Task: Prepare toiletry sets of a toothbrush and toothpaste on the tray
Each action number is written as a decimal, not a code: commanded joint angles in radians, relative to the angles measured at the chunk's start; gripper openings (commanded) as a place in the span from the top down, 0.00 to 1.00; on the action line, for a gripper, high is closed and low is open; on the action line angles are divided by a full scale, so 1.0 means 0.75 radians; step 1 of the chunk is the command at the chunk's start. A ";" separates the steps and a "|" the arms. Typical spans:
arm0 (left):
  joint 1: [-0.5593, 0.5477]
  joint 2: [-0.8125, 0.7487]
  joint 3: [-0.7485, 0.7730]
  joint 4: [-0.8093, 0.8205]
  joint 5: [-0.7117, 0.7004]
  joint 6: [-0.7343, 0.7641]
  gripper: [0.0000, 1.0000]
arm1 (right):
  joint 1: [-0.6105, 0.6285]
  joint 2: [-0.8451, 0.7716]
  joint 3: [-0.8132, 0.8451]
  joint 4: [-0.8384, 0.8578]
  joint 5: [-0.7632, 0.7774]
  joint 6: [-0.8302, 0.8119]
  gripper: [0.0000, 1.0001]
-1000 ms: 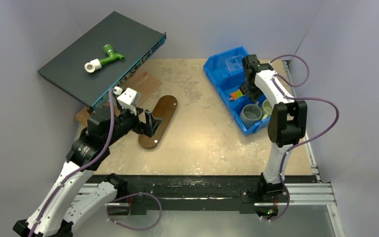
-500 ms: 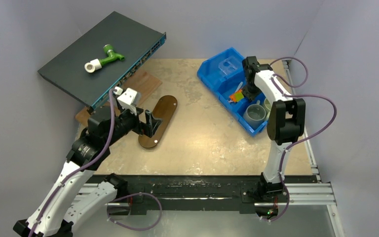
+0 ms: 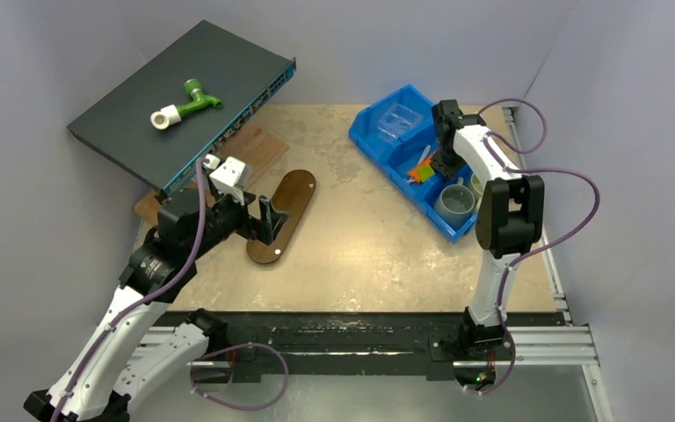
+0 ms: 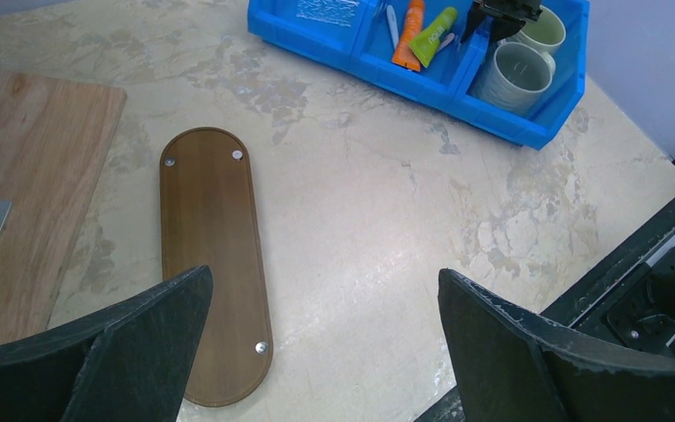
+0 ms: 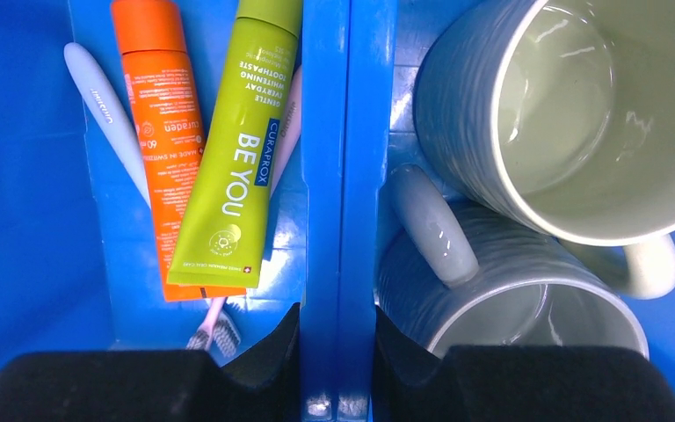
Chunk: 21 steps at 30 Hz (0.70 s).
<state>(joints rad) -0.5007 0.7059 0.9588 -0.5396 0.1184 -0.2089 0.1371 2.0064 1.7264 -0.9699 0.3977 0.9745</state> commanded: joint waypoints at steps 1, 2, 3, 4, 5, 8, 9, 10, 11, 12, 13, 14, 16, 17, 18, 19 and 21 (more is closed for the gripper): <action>-0.003 -0.007 0.003 0.039 -0.017 0.002 0.00 | 0.002 -0.100 0.002 0.151 -0.018 -0.157 1.00; -0.003 -0.007 0.004 0.038 -0.020 0.002 0.00 | 0.002 -0.105 -0.005 0.167 -0.024 -0.181 1.00; -0.003 -0.009 0.004 0.037 -0.021 0.003 0.00 | 0.004 -0.110 -0.009 0.186 -0.031 -0.203 1.00; -0.003 -0.009 0.004 0.035 -0.023 0.004 0.00 | 0.005 -0.115 -0.014 0.202 -0.039 -0.230 1.00; -0.003 -0.009 0.005 0.035 -0.023 0.004 0.00 | 0.004 -0.116 -0.013 0.215 -0.044 -0.252 1.00; -0.003 -0.011 0.004 0.035 -0.026 0.006 0.00 | 0.007 -0.119 -0.017 0.254 -0.069 -0.327 1.00; -0.003 -0.012 0.004 0.033 -0.027 0.005 0.00 | 0.011 -0.119 -0.018 0.267 -0.079 -0.351 1.00; -0.003 -0.013 0.004 0.035 -0.027 0.006 0.00 | 0.016 -0.119 -0.019 0.284 -0.090 -0.378 1.00; -0.003 -0.013 0.005 0.035 -0.027 0.006 0.00 | 0.024 -0.119 -0.018 0.305 -0.106 -0.417 1.00; -0.003 -0.013 0.004 0.034 -0.027 0.006 0.00 | 0.031 -0.119 -0.016 0.324 -0.122 -0.440 1.00; -0.003 -0.013 0.004 0.035 -0.027 0.006 0.00 | 0.039 -0.116 -0.008 0.333 -0.132 -0.456 1.00; -0.003 -0.014 0.005 0.033 -0.027 0.006 0.00 | 0.050 -0.109 0.003 0.334 -0.133 -0.468 1.00; -0.003 -0.018 0.002 0.034 -0.027 0.006 0.00 | 0.072 -0.093 0.040 0.333 -0.124 -0.495 1.00; -0.003 -0.019 0.003 0.034 -0.027 0.005 0.00 | 0.084 -0.082 0.055 0.330 -0.119 -0.508 1.00; -0.003 -0.020 0.002 0.034 -0.028 0.004 0.00 | 0.098 -0.072 0.074 0.327 -0.109 -0.519 1.00; -0.003 -0.021 0.004 0.036 -0.026 0.006 0.00 | 0.112 -0.061 0.094 0.323 -0.096 -0.530 1.00; -0.003 -0.023 0.003 0.036 -0.020 0.006 0.00 | 0.136 -0.041 0.138 0.320 -0.078 -0.560 1.00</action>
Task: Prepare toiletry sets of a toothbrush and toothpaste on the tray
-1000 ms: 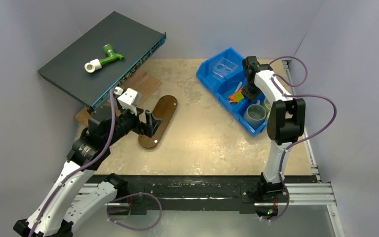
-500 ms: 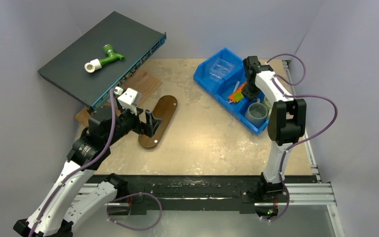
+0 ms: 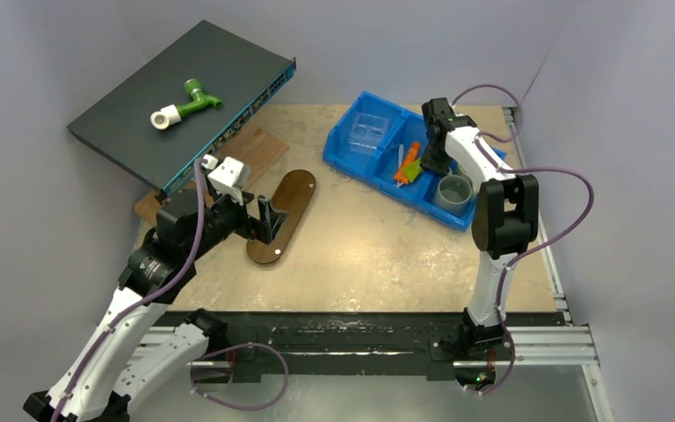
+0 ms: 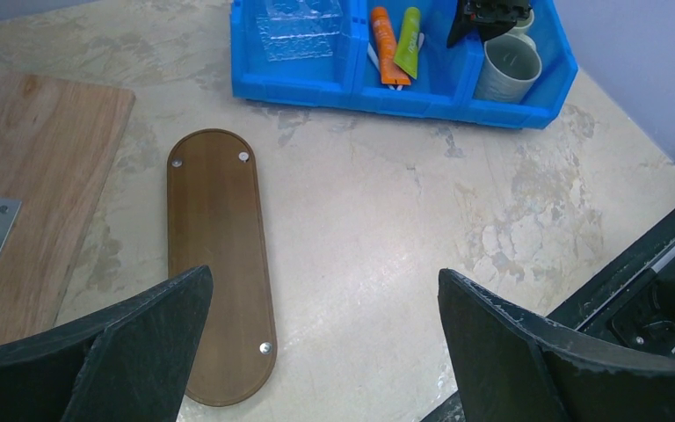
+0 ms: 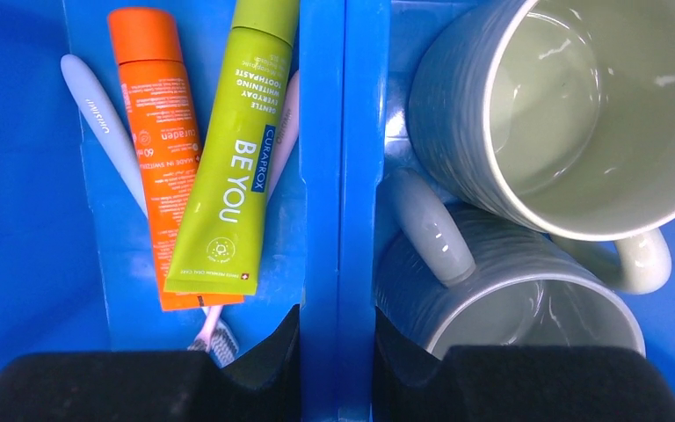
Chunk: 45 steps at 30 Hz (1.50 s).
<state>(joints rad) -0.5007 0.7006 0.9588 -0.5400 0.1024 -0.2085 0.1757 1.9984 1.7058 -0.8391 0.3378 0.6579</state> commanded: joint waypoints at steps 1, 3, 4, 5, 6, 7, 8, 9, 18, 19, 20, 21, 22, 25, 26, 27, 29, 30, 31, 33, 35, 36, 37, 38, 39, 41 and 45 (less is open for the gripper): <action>-0.003 -0.016 0.003 0.034 0.004 0.005 0.00 | 0.093 -0.022 0.186 0.144 0.011 -0.153 1.00; -0.003 -0.019 0.000 0.034 0.008 0.008 0.00 | 0.107 -0.008 0.211 0.155 0.010 -0.183 1.00; -0.003 -0.021 -0.001 0.036 0.007 0.007 0.00 | 0.109 -0.004 0.217 0.166 0.002 -0.201 1.00; -0.003 -0.022 -0.001 0.034 0.008 0.007 0.00 | 0.111 -0.002 0.221 0.181 -0.004 -0.214 1.00; -0.003 -0.022 -0.003 0.036 0.009 0.006 0.00 | 0.111 0.000 0.225 0.197 -0.013 -0.228 1.00; -0.003 -0.022 -0.004 0.036 0.009 0.007 0.00 | 0.111 0.001 0.232 0.208 -0.016 -0.240 1.00; -0.003 -0.020 -0.004 0.036 0.009 0.007 0.00 | 0.111 0.005 0.239 0.213 -0.018 -0.250 1.00; -0.003 -0.019 -0.004 0.034 0.010 0.008 0.00 | 0.111 0.009 0.246 0.216 -0.022 -0.261 1.00; -0.003 0.008 -0.008 0.034 0.011 0.006 0.00 | 0.110 -0.002 0.302 0.186 -0.032 -0.260 0.65; -0.003 0.017 -0.008 0.036 0.011 0.004 0.00 | 0.111 -0.016 0.303 0.184 -0.031 -0.258 0.59; -0.003 0.024 -0.010 0.035 0.009 0.002 0.00 | 0.111 -0.031 0.303 0.183 -0.029 -0.256 0.55; -0.003 0.034 -0.011 0.038 0.006 0.001 0.00 | 0.111 -0.047 0.303 0.178 -0.027 -0.254 0.52; -0.003 0.044 -0.012 0.037 -0.001 -0.006 0.00 | 0.111 -0.062 0.305 0.171 -0.022 -0.249 0.48; -0.003 0.083 -0.010 0.042 -0.027 -0.024 0.00 | 0.111 -0.135 0.284 0.160 -0.027 -0.236 0.39; -0.003 0.101 -0.006 0.042 -0.034 -0.035 0.00 | 0.111 -0.161 0.269 0.156 -0.033 -0.226 0.37; -0.003 0.118 -0.004 0.041 -0.040 -0.046 0.00 | 0.110 -0.188 0.252 0.154 -0.047 -0.221 0.36; -0.003 0.162 0.012 0.035 -0.064 -0.076 0.00 | 0.111 -0.245 0.209 0.161 -0.082 -0.219 0.35; -0.003 0.185 0.021 0.030 -0.086 -0.097 0.00 | 0.111 -0.275 0.189 0.161 -0.097 -0.219 0.35; -0.003 0.211 0.031 0.026 -0.096 -0.118 0.00 | 0.112 -0.305 0.166 0.163 -0.110 -0.220 0.35; -0.003 0.267 0.064 0.002 -0.124 -0.168 0.00 | 0.113 -0.368 0.122 0.167 -0.125 -0.220 0.35; -0.003 0.328 0.105 -0.035 -0.165 -0.231 0.00 | 0.113 -0.435 0.066 0.189 -0.153 -0.220 0.31; -0.003 0.373 0.122 -0.048 -0.190 -0.261 0.00 | 0.113 -0.474 0.032 0.215 -0.178 -0.219 0.30; -0.003 0.405 0.138 -0.055 -0.209 -0.290 0.01 | 0.113 -0.511 -0.006 0.235 -0.232 -0.208 0.30; -0.003 0.435 0.151 -0.059 -0.223 -0.317 0.01 | 0.113 -0.547 -0.041 0.258 -0.279 -0.195 0.29; -0.003 0.466 0.162 -0.058 -0.236 -0.337 0.02 | 0.112 -0.582 -0.076 0.277 -0.323 -0.183 0.29; -0.003 0.520 0.178 -0.056 -0.272 -0.382 0.05 | 0.115 -0.645 -0.145 0.310 -0.415 -0.159 0.29; -0.003 0.616 0.175 -0.038 -0.357 -0.465 0.09 | 0.123 -0.768 -0.286 0.354 -0.492 -0.136 0.31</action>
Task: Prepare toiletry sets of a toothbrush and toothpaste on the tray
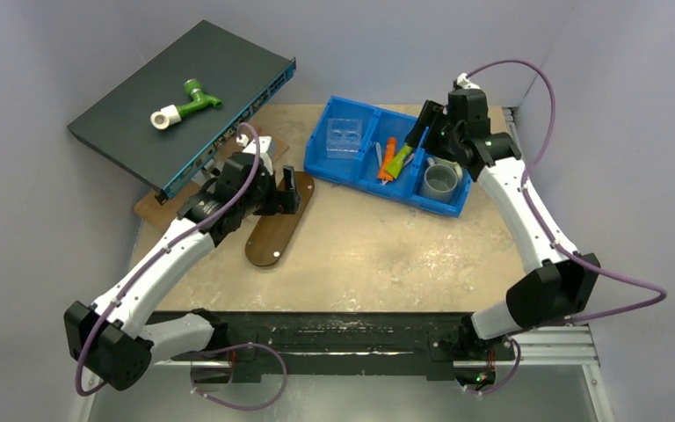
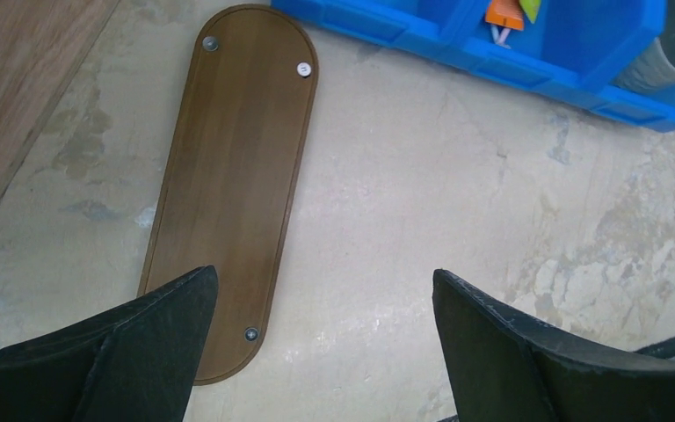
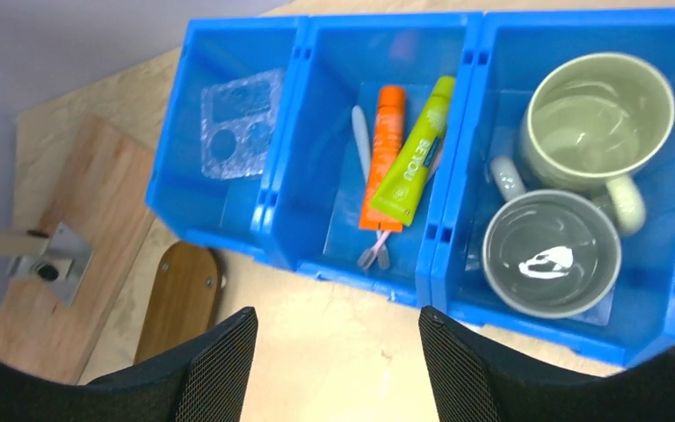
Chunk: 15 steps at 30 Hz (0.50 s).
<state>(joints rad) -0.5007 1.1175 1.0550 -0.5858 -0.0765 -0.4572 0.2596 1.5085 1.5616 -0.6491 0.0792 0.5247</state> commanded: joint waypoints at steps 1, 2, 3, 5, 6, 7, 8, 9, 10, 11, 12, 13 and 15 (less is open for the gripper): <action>-0.003 0.085 0.043 0.029 -0.134 -0.150 0.11 | 0.014 -0.142 -0.120 0.109 -0.160 0.045 0.32; -0.003 0.111 0.041 0.034 -0.157 -0.163 0.13 | 0.015 -0.166 -0.144 0.116 -0.174 0.047 0.32; -0.003 0.136 0.040 0.037 -0.180 -0.182 0.17 | 0.015 -0.187 -0.163 0.123 -0.189 0.047 0.33; -0.005 0.183 0.042 0.044 -0.223 -0.208 0.27 | 0.018 -0.227 -0.196 0.127 -0.211 0.047 0.37; -0.005 0.203 0.039 0.050 -0.251 -0.221 0.31 | 0.018 -0.245 -0.211 0.130 -0.222 0.045 0.40; -0.005 0.223 0.034 0.059 -0.280 -0.233 0.39 | 0.018 -0.263 -0.229 0.134 -0.239 0.043 0.41; -0.005 0.244 0.033 0.066 -0.308 -0.241 0.51 | 0.017 -0.281 -0.248 0.138 -0.257 0.042 0.43; -0.005 0.275 0.033 0.077 -0.336 -0.254 0.58 | 0.018 -0.296 -0.263 0.144 -0.281 0.042 0.44; -0.005 0.301 0.036 0.082 -0.356 -0.264 0.66 | 0.019 -0.311 -0.280 0.150 -0.297 0.044 0.45; -0.005 0.326 0.041 0.086 -0.379 -0.270 0.73 | 0.020 -0.322 -0.293 0.153 -0.310 0.047 0.47; -0.005 0.356 0.044 0.090 -0.397 -0.276 0.80 | 0.020 -0.335 -0.307 0.155 -0.318 0.048 0.48; -0.005 0.383 0.051 0.094 -0.417 -0.282 0.89 | 0.020 -0.348 -0.318 0.161 -0.329 0.049 0.49; -0.005 0.434 0.064 0.104 -0.461 -0.285 1.00 | 0.021 -0.369 -0.337 0.164 -0.342 0.047 0.50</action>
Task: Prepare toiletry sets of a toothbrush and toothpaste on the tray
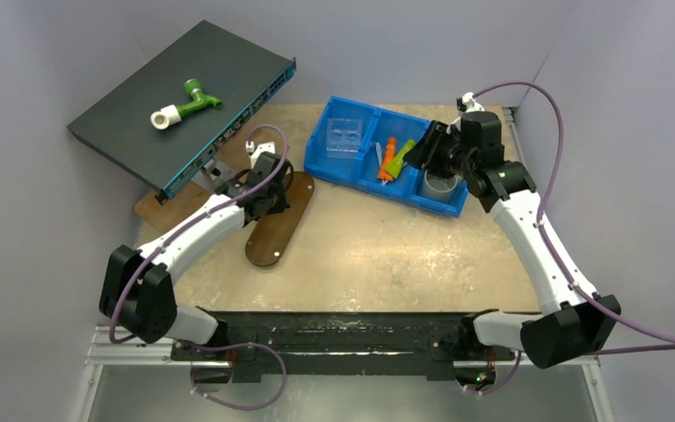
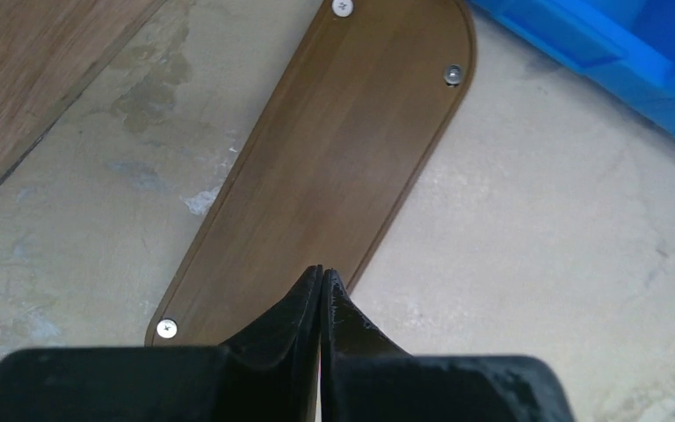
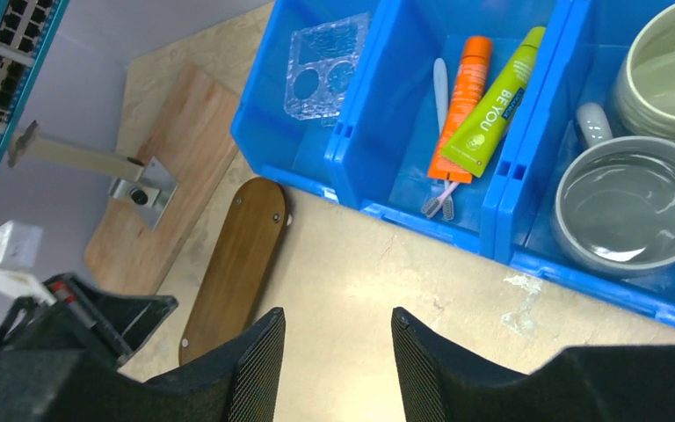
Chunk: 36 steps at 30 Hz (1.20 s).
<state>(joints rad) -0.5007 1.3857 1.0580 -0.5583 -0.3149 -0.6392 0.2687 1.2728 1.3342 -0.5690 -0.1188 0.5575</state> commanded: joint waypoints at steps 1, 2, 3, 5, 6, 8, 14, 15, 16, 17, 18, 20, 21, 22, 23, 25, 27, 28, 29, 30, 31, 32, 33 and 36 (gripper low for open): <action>-0.004 0.099 0.065 0.075 -0.164 -0.044 1.00 | 0.009 -0.064 -0.040 0.057 -0.081 0.003 0.51; -0.003 0.123 0.069 0.089 -0.186 -0.042 1.00 | 0.008 -0.071 -0.047 0.058 -0.084 0.003 0.51; -0.003 0.149 0.079 0.095 -0.203 -0.039 1.00 | 0.010 -0.077 -0.052 0.057 -0.086 0.003 0.52; -0.003 0.201 0.111 0.095 -0.231 -0.028 1.00 | 0.010 -0.088 -0.063 0.058 -0.096 0.000 0.53; -0.003 0.226 0.128 0.093 -0.239 -0.027 1.00 | 0.012 -0.092 -0.071 0.061 -0.097 0.000 0.53; -0.001 0.277 0.170 0.091 -0.243 -0.014 1.00 | 0.012 -0.100 -0.087 0.061 -0.099 0.001 0.53; 0.044 0.401 0.257 0.100 -0.191 -0.020 1.00 | 0.021 -0.110 -0.109 0.068 -0.104 0.003 0.55; 0.055 0.417 0.266 0.100 -0.185 -0.022 1.00 | 0.022 -0.110 -0.111 0.067 -0.108 0.002 0.55; 0.064 0.431 0.274 0.101 -0.182 -0.024 1.00 | 0.022 -0.110 -0.113 0.067 -0.111 0.001 0.55; 0.072 0.443 0.282 0.105 -0.182 -0.022 1.00 | 0.023 -0.112 -0.118 0.070 -0.111 -0.001 0.55; 0.080 0.457 0.295 0.104 -0.181 -0.017 1.00 | 0.024 -0.112 -0.123 0.071 -0.112 -0.001 0.55; 0.097 0.500 0.334 0.080 -0.173 -0.012 1.00 | 0.026 -0.110 -0.133 0.075 -0.115 -0.001 0.55; 0.107 0.517 0.357 0.066 -0.172 -0.006 1.00 | 0.027 -0.109 -0.135 0.075 -0.117 -0.001 0.56; 0.115 0.535 0.377 0.052 -0.175 0.001 1.00 | 0.029 -0.108 -0.138 0.075 -0.119 -0.001 0.56; 0.121 0.552 0.397 0.039 -0.175 0.005 1.00 | 0.029 -0.108 -0.140 0.077 -0.121 -0.001 0.56; 0.148 0.580 0.425 0.021 -0.165 0.009 1.00 | 0.031 -0.106 -0.144 0.083 -0.120 -0.003 0.56; 0.171 0.609 0.457 0.011 -0.149 0.019 1.00 | 0.033 -0.104 -0.146 0.085 -0.120 -0.003 0.56; 0.179 0.630 0.477 -0.001 -0.145 0.030 1.00 | 0.033 -0.102 -0.148 0.087 -0.120 -0.003 0.56; 0.184 0.649 0.499 -0.017 -0.146 0.041 1.00 | 0.033 -0.101 -0.149 0.089 -0.121 -0.003 0.56; 0.189 0.668 0.518 -0.030 -0.147 0.050 1.00 | 0.036 -0.098 -0.151 0.092 -0.122 -0.001 0.56; 0.194 0.684 0.535 -0.040 -0.144 0.057 1.00 | 0.035 -0.098 -0.153 0.095 -0.125 -0.001 0.56; 0.199 0.699 0.550 -0.047 -0.138 0.063 1.00 | 0.038 -0.096 -0.155 0.099 -0.126 0.001 0.56; 0.207 0.715 0.563 -0.052 -0.130 0.067 1.00 | 0.038 -0.094 -0.156 0.103 -0.127 0.002 0.56; 0.229 0.766 0.609 -0.078 -0.096 0.072 1.00 | 0.042 -0.088 -0.165 0.110 -0.127 0.003 0.56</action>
<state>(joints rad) -0.3561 1.9221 1.4456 -0.5846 -0.4164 -0.6079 0.2924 1.2095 1.2209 -0.5301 -0.1970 0.5579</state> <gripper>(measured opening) 0.003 0.438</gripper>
